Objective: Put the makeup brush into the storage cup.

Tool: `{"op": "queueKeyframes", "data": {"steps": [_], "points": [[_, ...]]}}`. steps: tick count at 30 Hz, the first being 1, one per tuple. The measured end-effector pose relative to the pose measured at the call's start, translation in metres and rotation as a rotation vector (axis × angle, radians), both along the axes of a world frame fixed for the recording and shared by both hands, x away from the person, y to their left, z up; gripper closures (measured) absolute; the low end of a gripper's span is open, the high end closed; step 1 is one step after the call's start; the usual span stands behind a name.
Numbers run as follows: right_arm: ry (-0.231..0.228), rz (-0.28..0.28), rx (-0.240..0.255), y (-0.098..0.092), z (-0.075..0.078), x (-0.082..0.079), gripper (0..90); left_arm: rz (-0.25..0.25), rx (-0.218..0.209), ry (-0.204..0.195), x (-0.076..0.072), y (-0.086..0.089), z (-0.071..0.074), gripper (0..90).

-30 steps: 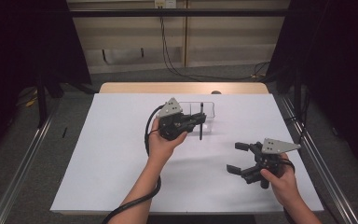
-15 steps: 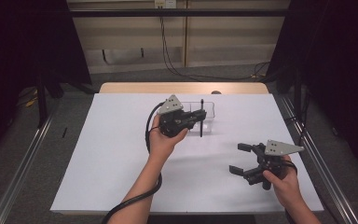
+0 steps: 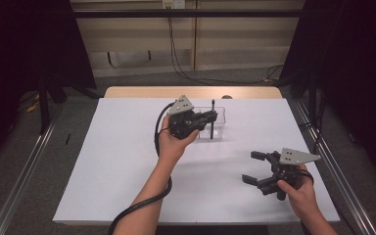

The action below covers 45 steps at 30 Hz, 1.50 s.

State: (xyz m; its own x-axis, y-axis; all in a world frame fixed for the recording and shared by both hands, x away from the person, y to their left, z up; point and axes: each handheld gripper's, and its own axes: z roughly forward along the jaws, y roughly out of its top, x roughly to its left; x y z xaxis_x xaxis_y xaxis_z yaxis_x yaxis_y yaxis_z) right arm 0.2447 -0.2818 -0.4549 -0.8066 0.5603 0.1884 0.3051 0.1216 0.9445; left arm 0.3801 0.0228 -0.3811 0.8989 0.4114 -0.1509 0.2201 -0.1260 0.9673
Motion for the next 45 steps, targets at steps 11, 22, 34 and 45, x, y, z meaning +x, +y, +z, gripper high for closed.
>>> {"op": "queueKeyframes", "data": {"steps": [11, 22, 34, 45], "points": [[0.0, -0.002, 0.004, -0.002, -0.001, -0.001, 4.6, 0.022, -0.005, 0.005, 0.01, -0.001, 0.001, 83.8], [0.004, -0.002, 0.003, -0.003, -0.002, 0.0, 4.6, 0.04, -0.007, -0.006, 0.018, -0.002, 0.006, 83.8], [0.0, 0.001, 0.002, -0.002, -0.002, 0.0, 4.6, 0.067, -0.006, -0.013, 0.027, 0.0, 0.008, 83.8], [-0.002, 0.004, 0.001, -0.003, -0.003, 0.0, 4.6, 0.086, -0.001, -0.015, 0.034, -0.002, 0.01, 83.8]]}}
